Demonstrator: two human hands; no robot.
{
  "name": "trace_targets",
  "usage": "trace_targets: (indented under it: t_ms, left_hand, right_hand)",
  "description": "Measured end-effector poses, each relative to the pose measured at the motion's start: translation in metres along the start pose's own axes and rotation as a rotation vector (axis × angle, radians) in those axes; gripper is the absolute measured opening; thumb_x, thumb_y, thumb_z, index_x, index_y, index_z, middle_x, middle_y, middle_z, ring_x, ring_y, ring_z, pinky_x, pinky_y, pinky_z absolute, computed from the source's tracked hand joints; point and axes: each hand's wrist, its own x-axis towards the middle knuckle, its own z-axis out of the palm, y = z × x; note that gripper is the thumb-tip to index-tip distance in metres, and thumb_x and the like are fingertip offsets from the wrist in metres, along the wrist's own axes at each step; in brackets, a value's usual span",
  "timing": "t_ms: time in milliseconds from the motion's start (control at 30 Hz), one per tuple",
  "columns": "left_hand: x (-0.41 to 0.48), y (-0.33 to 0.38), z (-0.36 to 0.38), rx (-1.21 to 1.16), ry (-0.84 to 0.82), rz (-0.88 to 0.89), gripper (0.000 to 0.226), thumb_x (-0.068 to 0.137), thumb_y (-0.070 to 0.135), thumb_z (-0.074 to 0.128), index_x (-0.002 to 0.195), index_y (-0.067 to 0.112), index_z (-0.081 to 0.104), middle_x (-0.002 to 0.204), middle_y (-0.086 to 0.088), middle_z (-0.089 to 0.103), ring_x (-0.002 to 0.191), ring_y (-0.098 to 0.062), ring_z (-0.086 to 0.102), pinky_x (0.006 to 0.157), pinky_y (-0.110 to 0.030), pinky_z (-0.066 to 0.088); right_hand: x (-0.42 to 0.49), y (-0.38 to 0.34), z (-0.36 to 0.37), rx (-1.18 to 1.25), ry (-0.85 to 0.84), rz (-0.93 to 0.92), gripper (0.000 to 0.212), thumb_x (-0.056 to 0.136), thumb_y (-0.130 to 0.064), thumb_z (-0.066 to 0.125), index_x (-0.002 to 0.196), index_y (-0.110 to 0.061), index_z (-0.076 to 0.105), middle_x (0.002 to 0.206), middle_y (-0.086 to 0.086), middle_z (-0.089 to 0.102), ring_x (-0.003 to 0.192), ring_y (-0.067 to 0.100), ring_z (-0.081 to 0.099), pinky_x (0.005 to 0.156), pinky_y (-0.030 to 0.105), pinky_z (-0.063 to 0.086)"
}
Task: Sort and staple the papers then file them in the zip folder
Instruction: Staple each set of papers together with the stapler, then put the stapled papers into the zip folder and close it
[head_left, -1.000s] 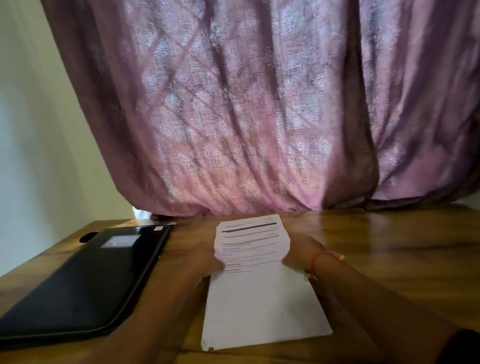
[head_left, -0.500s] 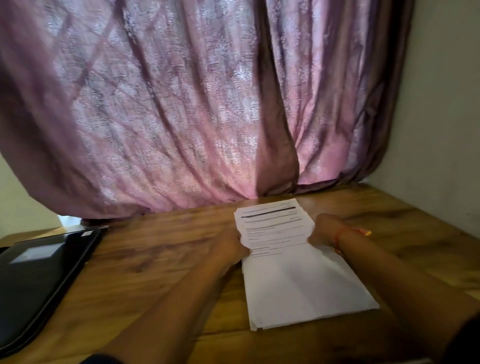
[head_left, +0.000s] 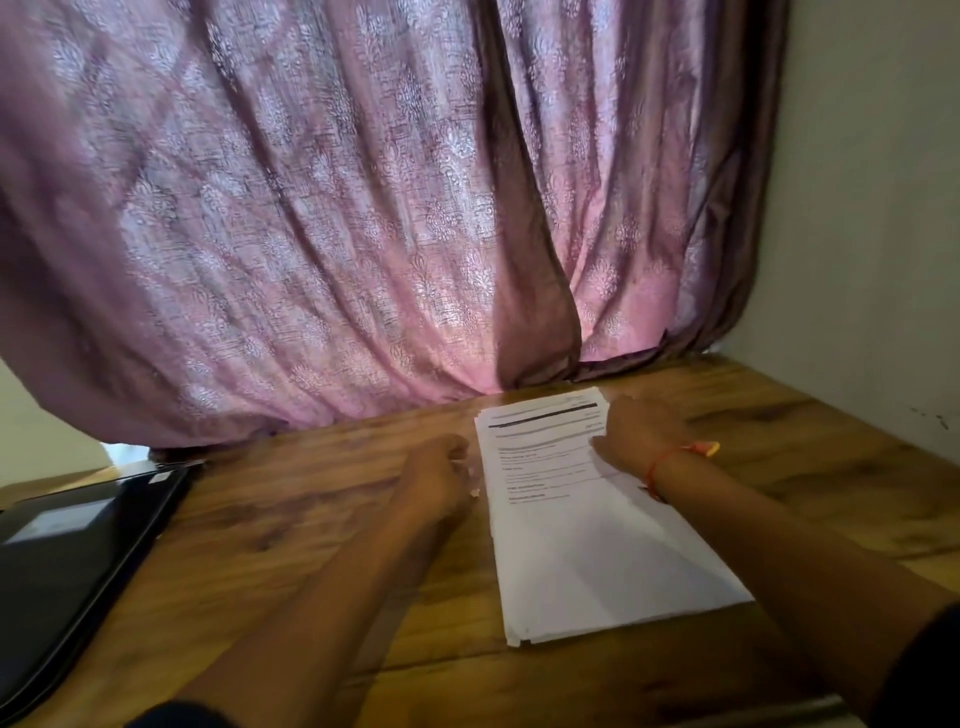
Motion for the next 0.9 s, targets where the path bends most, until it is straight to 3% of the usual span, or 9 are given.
trace_targets:
  t_ms: [67,133,267,467,633,700,767,833,900]
  left_hand:
    - [0.006,-0.011,-0.015,0.03,0.034,0.023,0.033,0.089,0.0,0.069,0.119,0.015,0.067,0.114,-0.001,0.068,0.091,-0.009,0.06,0.064,-0.005,0.04]
    - [0.008,-0.023,-0.032,0.051,0.057,0.021,0.028,0.086,-0.004,0.068,0.109,0.011,0.072,0.104,-0.004,0.07,0.089,-0.012,0.061,0.072,-0.013,0.042]
    - [0.007,-0.047,-0.062,0.095,0.1,0.046,0.014,0.082,0.002,0.074,0.092,0.012,0.076,0.084,-0.001,0.068,0.075,-0.009,0.059,0.063,-0.01,0.039]
    - [0.003,-0.107,-0.128,0.226,0.19,0.009,0.025,0.086,0.02,0.077,0.108,0.011,0.073,0.11,-0.005,0.071,0.098,-0.018,0.064,0.085,-0.027,0.048]
    - [-0.013,-0.183,-0.201,0.299,0.254,-0.147,0.027,0.087,0.026,0.074,0.109,0.01,0.071,0.107,-0.005,0.07,0.101,-0.023,0.065,0.077,-0.027,0.039]
    - [-0.023,-0.212,-0.228,0.37,0.261,-0.209,0.027,0.089,0.033,0.071,0.103,0.01,0.068,0.102,-0.007,0.069,0.098,-0.026,0.064,0.076,-0.033,0.044]
    - [-0.035,-0.241,-0.254,0.443,0.262,-0.299,0.038,0.091,0.04,0.069,0.115,0.011,0.065,0.114,-0.009,0.068,0.107,-0.027,0.063,0.089,-0.038,0.05]
    - [-0.046,-0.272,-0.278,0.516,0.272,-0.395,0.052,0.092,0.048,0.067,0.129,0.012,0.061,0.128,-0.011,0.064,0.117,-0.03,0.06,0.099,-0.043,0.05]
    - [-0.059,-0.304,-0.301,0.593,0.259,-0.492,0.063,0.09,0.059,0.06,0.134,0.013,0.057,0.132,-0.014,0.062,0.12,-0.033,0.059,0.1,-0.045,0.05]
  right_hand:
    - [-0.001,-0.022,-0.001,0.006,-0.013,-0.028,0.05,0.084,-0.05,0.059,0.124,-0.019,0.059,0.128,0.01,0.058,0.115,0.032,0.054,0.097,0.037,0.047]
    - [-0.003,-0.049,-0.002,0.015,-0.048,-0.085,0.05,0.086,-0.049,0.059,0.125,-0.018,0.06,0.129,0.01,0.058,0.116,0.031,0.055,0.097,0.037,0.047]
    - [-0.007,-0.11,0.0,0.057,-0.064,-0.26,0.036,0.088,-0.04,0.06,0.112,-0.014,0.067,0.116,0.009,0.067,0.102,0.028,0.062,0.083,0.031,0.049]
    - [-0.021,-0.217,0.019,0.197,-0.236,-0.448,0.041,0.092,-0.041,0.056,0.113,-0.007,0.066,0.123,0.013,0.063,0.11,0.03,0.058,0.08,0.029,0.039]
    - [-0.038,-0.309,0.051,0.437,-0.443,-0.483,0.047,0.091,-0.044,0.061,0.116,-0.005,0.065,0.119,0.013,0.065,0.11,0.031,0.06,0.075,0.026,0.042]
    - [-0.051,-0.341,0.058,0.491,-0.501,-0.498,0.035,0.092,-0.04,0.06,0.093,-0.006,0.067,0.095,0.009,0.067,0.098,0.029,0.062,0.06,0.023,0.039]
    - [-0.065,-0.368,0.06,0.54,-0.516,-0.536,0.035,0.095,-0.036,0.058,0.069,-0.013,0.059,0.078,0.005,0.061,0.087,0.024,0.057,0.057,0.025,0.035]
    - [-0.077,-0.394,0.066,0.583,-0.53,-0.578,0.033,0.098,-0.029,0.055,0.067,-0.016,0.057,0.086,0.003,0.06,0.084,0.02,0.054,0.064,0.023,0.032]
    - [-0.086,-0.422,0.079,0.641,-0.562,-0.578,0.037,0.098,-0.027,0.056,0.062,-0.026,0.048,0.074,-0.005,0.054,0.064,0.014,0.047,0.066,0.024,0.04]
